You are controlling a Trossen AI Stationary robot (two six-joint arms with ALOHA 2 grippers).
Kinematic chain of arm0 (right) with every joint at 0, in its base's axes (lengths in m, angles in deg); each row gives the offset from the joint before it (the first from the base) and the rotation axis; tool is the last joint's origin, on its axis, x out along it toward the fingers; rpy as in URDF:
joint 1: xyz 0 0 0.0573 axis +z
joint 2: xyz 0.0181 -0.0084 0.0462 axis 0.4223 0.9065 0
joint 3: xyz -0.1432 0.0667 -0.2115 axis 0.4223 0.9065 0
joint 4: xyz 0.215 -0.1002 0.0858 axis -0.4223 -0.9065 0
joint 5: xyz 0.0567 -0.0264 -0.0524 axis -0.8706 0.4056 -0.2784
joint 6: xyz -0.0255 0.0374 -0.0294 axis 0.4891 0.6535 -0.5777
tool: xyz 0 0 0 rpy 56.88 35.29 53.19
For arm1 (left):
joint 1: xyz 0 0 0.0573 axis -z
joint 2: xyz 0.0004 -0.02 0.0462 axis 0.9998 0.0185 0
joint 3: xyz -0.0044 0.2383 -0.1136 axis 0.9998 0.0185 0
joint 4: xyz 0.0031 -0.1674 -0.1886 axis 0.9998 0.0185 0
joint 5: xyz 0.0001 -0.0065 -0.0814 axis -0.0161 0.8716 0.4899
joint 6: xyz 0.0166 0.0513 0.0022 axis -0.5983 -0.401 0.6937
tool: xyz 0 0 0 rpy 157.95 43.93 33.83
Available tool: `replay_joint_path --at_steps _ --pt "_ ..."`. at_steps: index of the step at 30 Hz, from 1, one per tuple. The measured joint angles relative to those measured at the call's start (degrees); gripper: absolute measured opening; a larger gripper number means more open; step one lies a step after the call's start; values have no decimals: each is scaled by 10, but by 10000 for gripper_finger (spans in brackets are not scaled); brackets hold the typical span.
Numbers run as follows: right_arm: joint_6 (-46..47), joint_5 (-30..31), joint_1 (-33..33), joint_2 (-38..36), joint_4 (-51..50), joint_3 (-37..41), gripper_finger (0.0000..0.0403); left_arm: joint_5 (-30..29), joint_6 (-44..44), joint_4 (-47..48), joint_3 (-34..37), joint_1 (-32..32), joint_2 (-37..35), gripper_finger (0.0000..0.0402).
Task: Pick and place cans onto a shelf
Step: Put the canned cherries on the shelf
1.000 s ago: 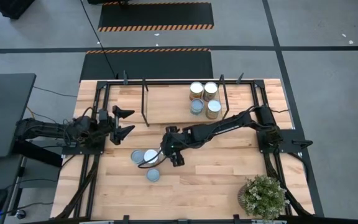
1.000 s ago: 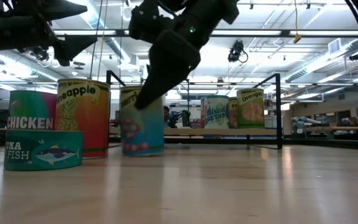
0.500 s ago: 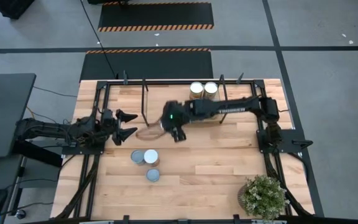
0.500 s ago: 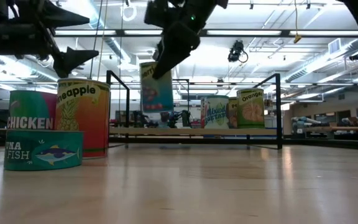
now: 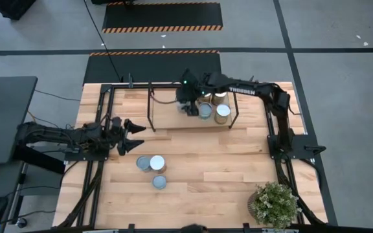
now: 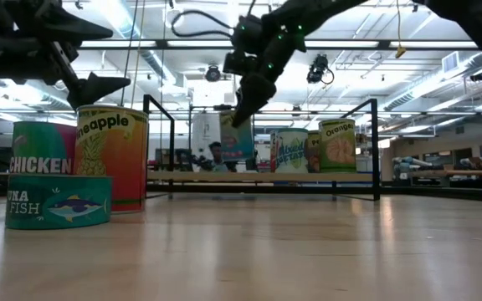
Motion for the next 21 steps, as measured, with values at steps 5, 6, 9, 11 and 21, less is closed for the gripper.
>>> replay_joint_path --at_steps 5,6,9,11,21 --pt "-9 -18 -35 0 3 0 331 0 0 0 0 13 0 393" --pt "-11 -18 -39 1 2 0 331 0 2 0 0 16 0 393" --pt "-21 -19 -41 7 -8 1 332 0 3 0 0 28 0 393" --pt "-29 -17 -41 13 -6 2 332 -1 3 0 0 37 0 393" --pt "-34 -13 -51 25 0 2 332 -11 3 -1 0 48 0 393"
